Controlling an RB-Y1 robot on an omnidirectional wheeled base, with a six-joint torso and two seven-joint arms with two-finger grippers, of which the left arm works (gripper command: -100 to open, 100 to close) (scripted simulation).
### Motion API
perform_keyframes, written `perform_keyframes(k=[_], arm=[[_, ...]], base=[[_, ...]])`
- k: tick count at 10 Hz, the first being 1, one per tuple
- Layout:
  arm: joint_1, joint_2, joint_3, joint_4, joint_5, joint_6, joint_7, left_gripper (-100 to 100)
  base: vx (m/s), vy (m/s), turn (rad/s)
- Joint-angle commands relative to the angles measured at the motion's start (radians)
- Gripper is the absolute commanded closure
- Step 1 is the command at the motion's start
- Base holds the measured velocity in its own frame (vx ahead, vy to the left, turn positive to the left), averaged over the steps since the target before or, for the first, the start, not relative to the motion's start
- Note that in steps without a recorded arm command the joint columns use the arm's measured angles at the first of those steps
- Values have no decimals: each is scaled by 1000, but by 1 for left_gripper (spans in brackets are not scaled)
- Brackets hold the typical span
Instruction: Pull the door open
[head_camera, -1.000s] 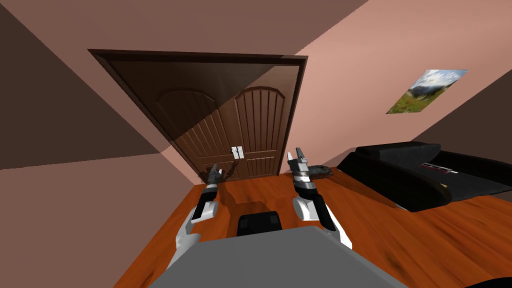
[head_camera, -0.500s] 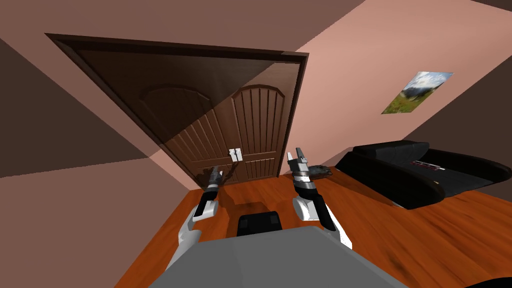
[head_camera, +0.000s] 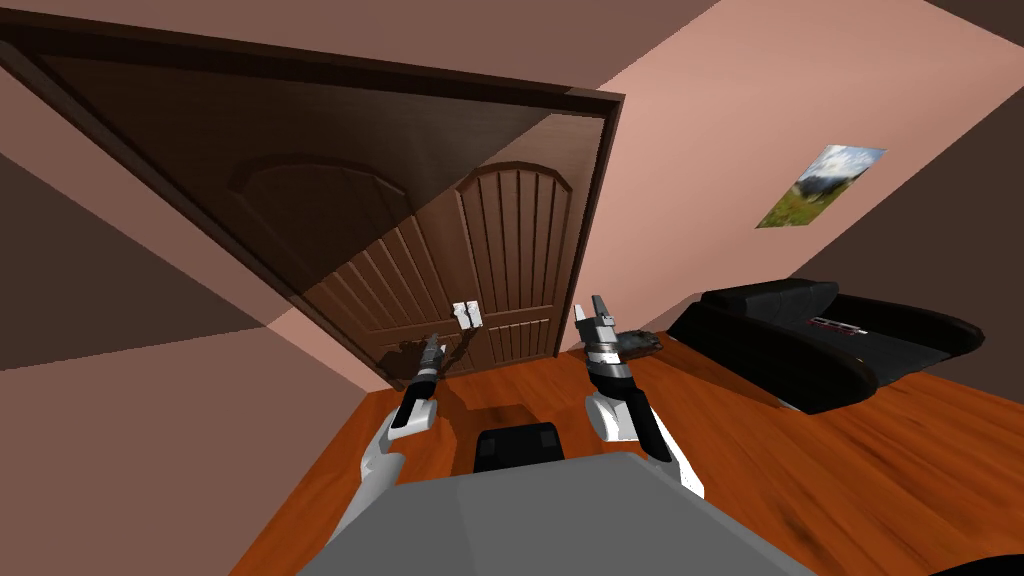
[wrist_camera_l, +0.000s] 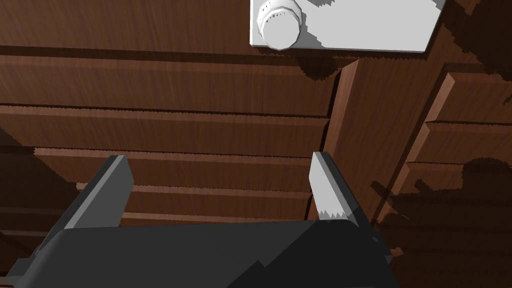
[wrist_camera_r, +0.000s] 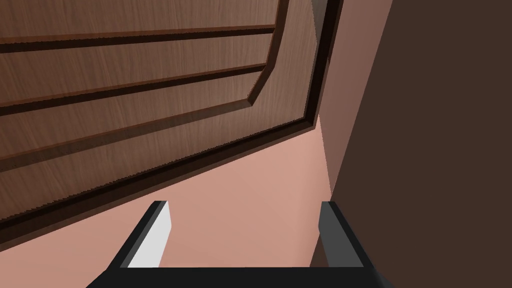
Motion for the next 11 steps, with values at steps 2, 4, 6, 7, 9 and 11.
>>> perform_keyframes(k=[2,4,6,7,9,11], arm=[[-23,7,1,53,0,6,4,-100],[-39,13,1,87,0,12,6,-100],[-61,18,1,128,0,19,9,-100],[-54,16,1,114,-1,18,8,-100],[-31,41,40,140,7,18,10,-100],[-13,63,76,163,14,16,12,-100]], base=[[102,40,-52],[143,45,-73],[141,24,-77],[69,14,-15],[-15,47,132],[3,62,74]])
